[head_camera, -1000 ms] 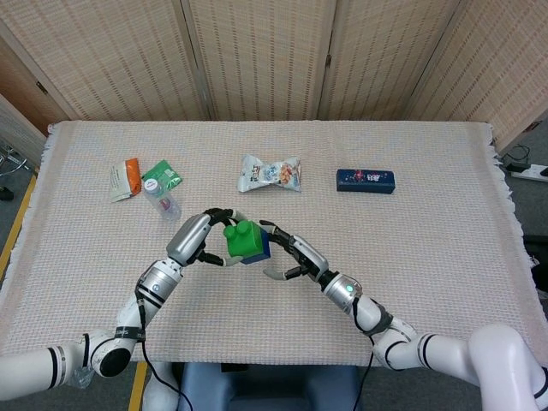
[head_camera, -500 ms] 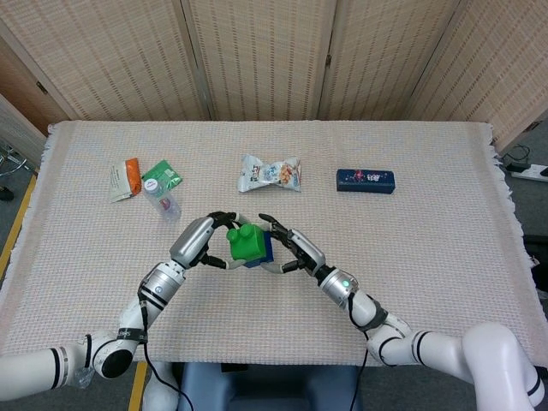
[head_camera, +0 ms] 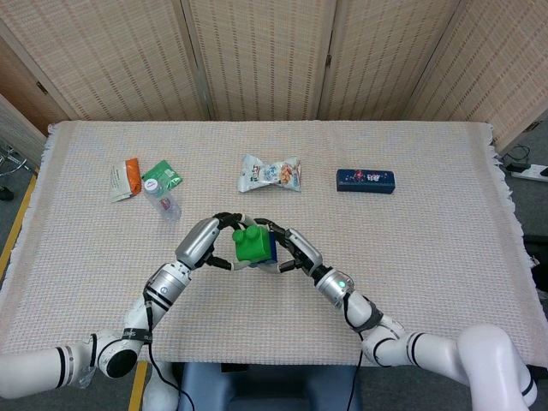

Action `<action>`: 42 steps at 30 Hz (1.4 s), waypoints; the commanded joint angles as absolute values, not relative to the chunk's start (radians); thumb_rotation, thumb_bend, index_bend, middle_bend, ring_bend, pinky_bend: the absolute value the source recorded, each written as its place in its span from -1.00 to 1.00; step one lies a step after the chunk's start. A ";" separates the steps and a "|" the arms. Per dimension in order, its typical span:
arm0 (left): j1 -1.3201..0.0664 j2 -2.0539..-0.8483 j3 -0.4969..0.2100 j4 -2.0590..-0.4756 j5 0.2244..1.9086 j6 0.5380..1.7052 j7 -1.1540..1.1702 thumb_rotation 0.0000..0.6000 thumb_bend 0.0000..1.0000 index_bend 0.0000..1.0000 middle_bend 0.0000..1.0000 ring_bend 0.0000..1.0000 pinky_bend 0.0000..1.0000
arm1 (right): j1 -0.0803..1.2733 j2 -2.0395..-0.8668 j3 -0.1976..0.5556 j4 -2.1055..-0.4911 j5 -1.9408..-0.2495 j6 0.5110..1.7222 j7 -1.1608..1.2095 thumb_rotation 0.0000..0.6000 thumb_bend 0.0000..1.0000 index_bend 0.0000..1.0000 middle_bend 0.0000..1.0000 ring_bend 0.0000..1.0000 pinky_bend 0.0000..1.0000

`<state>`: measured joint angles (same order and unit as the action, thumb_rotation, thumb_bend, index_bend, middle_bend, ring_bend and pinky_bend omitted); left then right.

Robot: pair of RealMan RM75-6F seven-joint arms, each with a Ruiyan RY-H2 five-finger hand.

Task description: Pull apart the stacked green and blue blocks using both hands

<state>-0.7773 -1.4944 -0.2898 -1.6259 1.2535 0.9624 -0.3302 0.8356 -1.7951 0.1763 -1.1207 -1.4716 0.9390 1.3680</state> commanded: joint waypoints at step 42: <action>-0.723 -1.438 -0.260 -1.541 1.285 1.042 -0.296 1.00 -0.11 0.43 0.72 0.12 -0.55 | 0.695 -1.647 0.170 -1.246 -1.406 0.981 1.022 1.00 -0.37 0.39 -0.37 -0.32 -0.48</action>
